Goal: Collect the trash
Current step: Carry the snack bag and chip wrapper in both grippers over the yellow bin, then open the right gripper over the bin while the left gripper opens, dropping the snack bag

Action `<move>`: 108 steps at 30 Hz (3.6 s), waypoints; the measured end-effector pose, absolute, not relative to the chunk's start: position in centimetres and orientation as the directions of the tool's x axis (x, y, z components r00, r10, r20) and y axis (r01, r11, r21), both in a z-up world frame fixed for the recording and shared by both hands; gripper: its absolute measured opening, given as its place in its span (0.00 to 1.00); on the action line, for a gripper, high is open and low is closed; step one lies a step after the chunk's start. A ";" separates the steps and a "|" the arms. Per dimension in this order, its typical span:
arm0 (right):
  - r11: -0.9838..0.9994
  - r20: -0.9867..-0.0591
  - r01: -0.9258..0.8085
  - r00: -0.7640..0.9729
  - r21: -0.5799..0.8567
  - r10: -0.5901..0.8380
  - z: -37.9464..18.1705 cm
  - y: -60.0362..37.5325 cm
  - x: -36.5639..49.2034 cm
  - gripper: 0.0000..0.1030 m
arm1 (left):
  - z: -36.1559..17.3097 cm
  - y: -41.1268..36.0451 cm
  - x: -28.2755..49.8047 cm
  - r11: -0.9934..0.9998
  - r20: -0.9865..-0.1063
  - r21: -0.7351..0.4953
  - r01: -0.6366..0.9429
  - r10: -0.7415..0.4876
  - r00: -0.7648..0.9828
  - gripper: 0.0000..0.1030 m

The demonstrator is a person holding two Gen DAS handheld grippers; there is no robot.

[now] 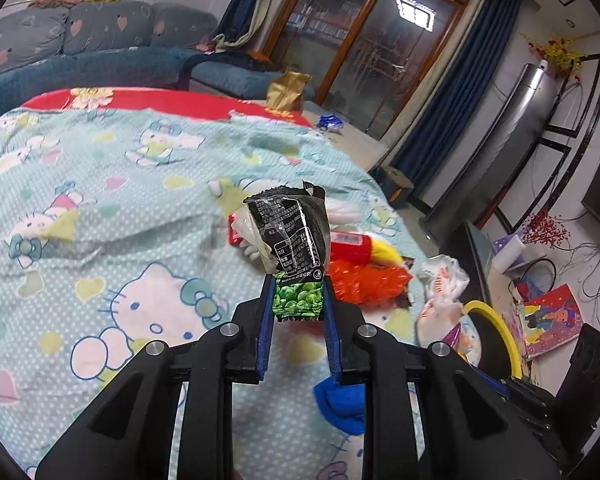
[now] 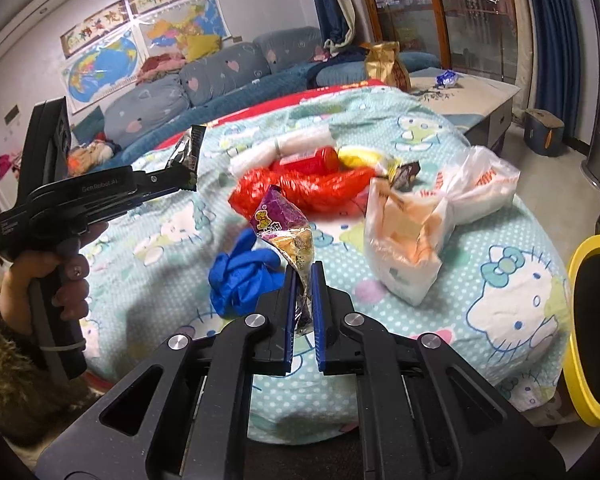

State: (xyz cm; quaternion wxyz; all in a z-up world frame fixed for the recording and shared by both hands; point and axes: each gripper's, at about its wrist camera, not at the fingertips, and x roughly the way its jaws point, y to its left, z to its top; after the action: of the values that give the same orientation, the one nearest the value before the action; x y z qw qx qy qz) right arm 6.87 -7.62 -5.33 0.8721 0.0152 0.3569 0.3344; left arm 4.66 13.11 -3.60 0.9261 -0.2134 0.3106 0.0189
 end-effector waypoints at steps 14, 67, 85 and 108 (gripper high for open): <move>0.804 -0.564 -0.529 0.590 0.271 0.578 -2.7 -11.1 7.9 0.05 | -1.7 8.7 4.7 0.924 -0.542 -0.379 -0.051 -0.176 0.822 0.21; 0.945 -0.566 -0.031 0.794 0.326 0.221 -3.7 -31.7 14.0 0.05 | -1.0 -12.6 9.9 0.882 -0.557 -0.236 0.407 -0.466 0.687 0.21; 0.932 -0.619 0.121 0.776 0.341 0.125 -6.5 -37.3 14.7 0.05 | -4.2 -19.0 12.5 0.839 -0.621 -0.181 0.513 -0.502 0.602 0.21; 0.905 -0.692 0.240 0.718 0.352 0.078 -10.3 -41.7 15.1 0.05 | -9.5 -25.2 16.0 0.794 -0.697 -0.210 0.571 -0.531 0.482 0.21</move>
State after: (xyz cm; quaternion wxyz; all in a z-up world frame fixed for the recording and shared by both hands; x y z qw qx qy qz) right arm 15.13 -41.70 -10.30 0.9018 0.2136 0.3729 -0.0450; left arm 16.01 -25.18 -9.49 0.8604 0.0254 0.3959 -0.3200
